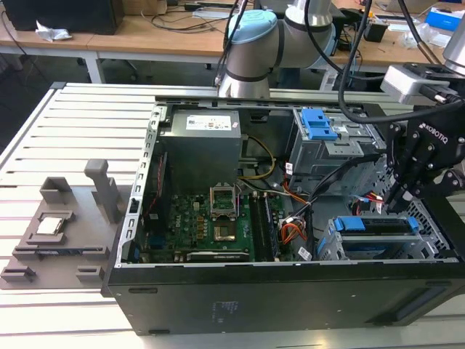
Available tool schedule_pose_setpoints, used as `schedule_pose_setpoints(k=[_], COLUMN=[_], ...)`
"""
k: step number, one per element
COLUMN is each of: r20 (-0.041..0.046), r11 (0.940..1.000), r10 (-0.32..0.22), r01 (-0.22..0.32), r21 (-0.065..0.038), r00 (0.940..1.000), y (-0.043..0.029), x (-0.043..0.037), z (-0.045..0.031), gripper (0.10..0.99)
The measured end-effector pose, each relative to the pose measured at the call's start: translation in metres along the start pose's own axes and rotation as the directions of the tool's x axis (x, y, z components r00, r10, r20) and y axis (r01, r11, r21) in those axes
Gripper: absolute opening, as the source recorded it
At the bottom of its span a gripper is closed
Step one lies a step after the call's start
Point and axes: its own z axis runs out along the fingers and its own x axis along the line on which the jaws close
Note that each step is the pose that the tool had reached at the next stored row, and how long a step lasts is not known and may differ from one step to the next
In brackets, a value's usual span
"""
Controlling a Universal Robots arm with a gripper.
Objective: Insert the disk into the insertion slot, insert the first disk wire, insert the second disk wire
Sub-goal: 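Insert the first disk wire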
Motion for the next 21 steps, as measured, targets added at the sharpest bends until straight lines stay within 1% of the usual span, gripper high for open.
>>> schedule_pose_setpoints(k=[5, 8, 11, 12, 15, 19, 21], r20=[0.0001, 0.0068, 0.016, 0.0164, 0.0163, 0.0165, 0.0169], r11=[1.0, 1.0, 1.0, 1.0, 1.0, 1.0, 1.0], r10=[0.0, 0.003, 0.008, 0.009, 0.009, 0.009, 0.009], r01=[0.0, -0.003, -0.008, -0.009, -0.009, -0.009, -0.009], r21=[0.0, 0.0, 0.0, 0.0, 0.0, 0.0, 0.0], r00=[1.0, 1.0, 0.9998, 0.9998, 0.9998, 0.9998, 0.9998], y=[0.0003, 0.0036, 0.0098, 0.0114, 0.0132, 0.0141, 0.0142], x=[0.0001, -0.0003, -0.0008, -0.0009, -0.001, -0.0011, -0.0005], z=[0.0, 0.0002, 0.0006, 0.0007, 0.0008, 0.0014, 0.003], gripper=[0.165, 0.165, 0.165, 0.165, 0.165, 0.165, 0.165])
